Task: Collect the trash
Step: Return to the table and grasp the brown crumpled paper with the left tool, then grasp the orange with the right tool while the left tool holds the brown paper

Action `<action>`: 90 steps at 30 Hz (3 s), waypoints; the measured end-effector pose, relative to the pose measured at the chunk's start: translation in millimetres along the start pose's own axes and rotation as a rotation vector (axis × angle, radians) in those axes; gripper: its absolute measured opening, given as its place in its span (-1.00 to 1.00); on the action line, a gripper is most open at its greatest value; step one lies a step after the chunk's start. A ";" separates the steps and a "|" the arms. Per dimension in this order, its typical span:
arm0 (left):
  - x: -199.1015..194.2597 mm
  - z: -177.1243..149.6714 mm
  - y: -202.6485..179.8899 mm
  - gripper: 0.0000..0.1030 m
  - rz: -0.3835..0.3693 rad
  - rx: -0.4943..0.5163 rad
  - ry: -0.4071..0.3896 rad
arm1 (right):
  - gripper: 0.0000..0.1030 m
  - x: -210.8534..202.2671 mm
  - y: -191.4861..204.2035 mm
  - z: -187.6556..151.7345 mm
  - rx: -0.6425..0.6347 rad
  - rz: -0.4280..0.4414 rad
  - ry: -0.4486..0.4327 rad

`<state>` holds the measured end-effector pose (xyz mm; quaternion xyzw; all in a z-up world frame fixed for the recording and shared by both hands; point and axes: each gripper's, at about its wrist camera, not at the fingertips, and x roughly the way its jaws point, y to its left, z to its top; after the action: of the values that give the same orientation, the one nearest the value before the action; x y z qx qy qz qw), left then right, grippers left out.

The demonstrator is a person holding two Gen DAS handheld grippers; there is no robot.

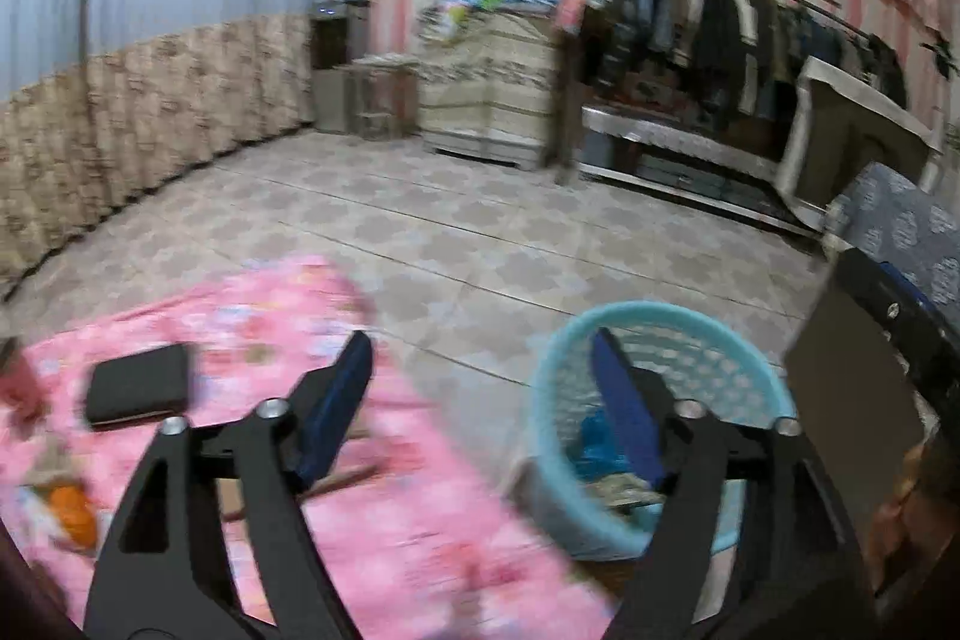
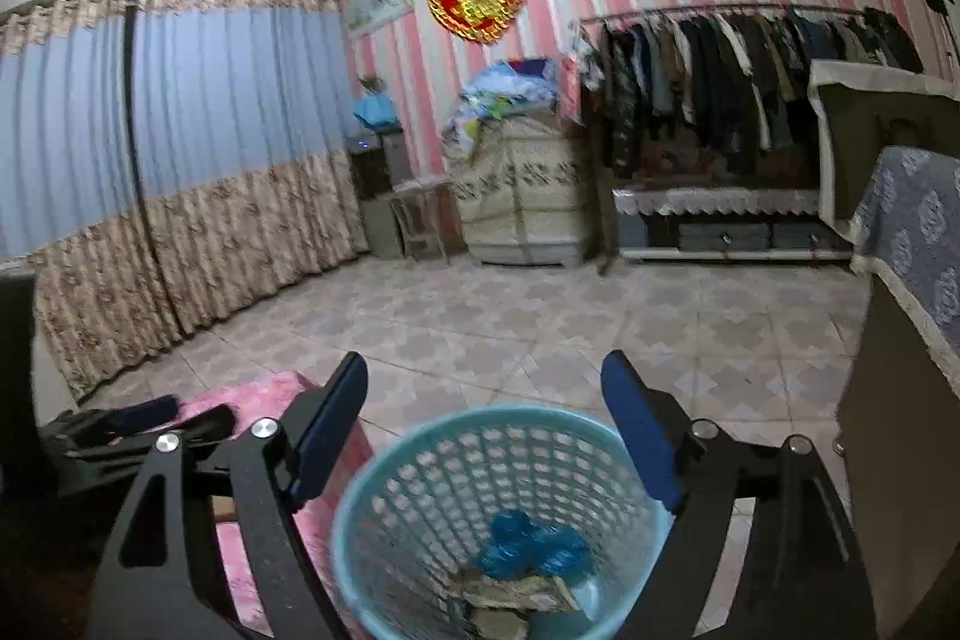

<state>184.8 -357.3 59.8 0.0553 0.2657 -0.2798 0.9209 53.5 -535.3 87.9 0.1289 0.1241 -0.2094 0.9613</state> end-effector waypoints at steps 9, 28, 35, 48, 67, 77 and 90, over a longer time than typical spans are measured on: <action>-118.6 -45.1 178.3 0.69 0.344 -0.126 -0.049 | 0.53 -10.2 109.3 -10.7 -0.004 0.233 0.032; -104.9 -167.0 300.2 0.80 0.330 -0.266 0.286 | 0.64 -21.4 317.1 -116.8 -0.230 0.502 0.203; -76.4 -176.3 304.6 0.03 0.316 -0.280 0.378 | 0.64 -4.8 303.9 -119.2 -0.186 0.497 0.288; -122.3 -156.5 334.0 -0.20 0.331 -0.376 0.217 | 0.64 13.8 361.1 -151.7 -0.353 0.509 0.371; -104.9 -152.2 372.5 -0.20 0.371 -0.433 0.181 | 0.32 76.7 444.8 -207.9 -0.405 0.500 0.538; -107.9 -144.8 362.5 -0.20 0.375 -0.387 0.157 | -0.22 76.7 433.4 -192.4 -0.345 0.566 0.587; -133.4 -128.6 323.1 -0.19 0.382 -0.298 0.077 | -0.22 11.2 377.1 -128.9 -0.346 0.626 0.361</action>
<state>208.2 10.2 4.4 -0.0213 0.3236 -0.0560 0.9443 203.4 -169.3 37.9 0.0315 0.2789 0.1436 0.9490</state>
